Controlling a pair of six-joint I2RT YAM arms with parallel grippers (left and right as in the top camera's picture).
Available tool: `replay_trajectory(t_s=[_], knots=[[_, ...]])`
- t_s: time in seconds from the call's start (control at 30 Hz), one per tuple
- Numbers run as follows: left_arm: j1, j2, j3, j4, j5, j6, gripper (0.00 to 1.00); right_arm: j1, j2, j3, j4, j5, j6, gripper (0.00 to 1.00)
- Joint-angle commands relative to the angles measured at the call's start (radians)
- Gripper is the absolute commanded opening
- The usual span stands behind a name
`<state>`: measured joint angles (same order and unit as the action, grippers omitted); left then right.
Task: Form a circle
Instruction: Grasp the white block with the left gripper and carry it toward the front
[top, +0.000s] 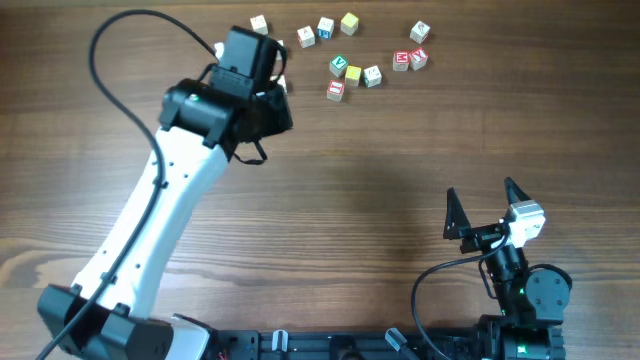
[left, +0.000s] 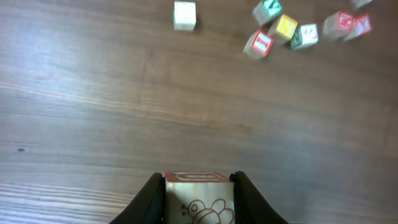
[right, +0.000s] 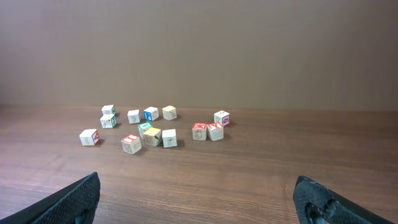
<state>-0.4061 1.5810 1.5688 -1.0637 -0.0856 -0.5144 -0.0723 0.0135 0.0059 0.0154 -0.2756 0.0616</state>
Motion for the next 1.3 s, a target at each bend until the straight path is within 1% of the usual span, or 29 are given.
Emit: replay_trajectory(t_s=[0.0,0.07,0.1,0.2,0.3,0.37,0.5,0.7,0.73,0.83,0.87,0.9,0.97,1.07,1.27], knots=[[-0.019,0.023,-0.165,0.09,-0.013,-0.058,0.09,0.007,-0.006,-0.001,0.006,0.014,-0.002,1.0],[-0.02,0.023,-0.279,0.186,-0.004,-0.117,0.09,0.007,-0.006,-0.001,0.005,0.014,-0.002,1.0],[-0.024,0.023,-0.363,0.266,0.029,-0.13,0.08,0.007,-0.006,-0.001,0.006,0.014,-0.002,1.0],[-0.043,0.023,-0.5,0.43,0.101,-0.13,0.06,0.007,-0.006,-0.001,0.005,0.014,-0.003,1.0],[-0.077,0.024,-0.618,0.6,0.079,-0.129,0.06,0.007,-0.006,-0.001,0.005,0.014,-0.002,1.0],[-0.095,0.024,-0.657,0.662,0.042,-0.129,0.07,0.007,-0.006,-0.001,0.005,0.014,-0.003,1.0],[-0.126,0.039,-0.686,0.694,-0.037,-0.118,0.08,0.007,-0.006,-0.001,0.005,0.014,-0.002,0.99],[-0.174,0.163,-0.686,0.756,-0.039,-0.119,0.09,0.007,-0.006,-0.001,0.005,0.014,-0.002,1.0],[-0.191,0.18,-0.686,0.771,-0.048,-0.117,0.11,0.007,-0.006,-0.001,0.005,0.014,-0.003,1.0],[-0.193,0.179,-0.686,0.776,-0.047,-0.114,0.14,0.007,-0.006,-0.001,0.005,0.014,-0.002,1.0],[-0.193,0.179,-0.686,0.776,-0.047,-0.114,0.14,0.007,-0.006,-0.001,0.005,0.014,-0.002,1.0],[-0.193,0.179,-0.686,0.776,-0.047,-0.112,0.11,0.007,-0.006,-0.001,0.006,0.014,-0.002,1.0],[-0.193,0.179,-0.686,0.789,-0.018,-0.061,0.09,0.007,-0.006,-0.001,0.005,0.014,-0.003,1.0],[-0.193,0.179,-0.686,0.811,0.006,-0.012,0.14,0.007,-0.006,-0.001,0.005,0.014,-0.002,1.0],[-0.195,0.179,-0.686,0.835,0.006,0.013,0.15,0.007,-0.006,-0.001,0.005,0.014,-0.002,1.0]])
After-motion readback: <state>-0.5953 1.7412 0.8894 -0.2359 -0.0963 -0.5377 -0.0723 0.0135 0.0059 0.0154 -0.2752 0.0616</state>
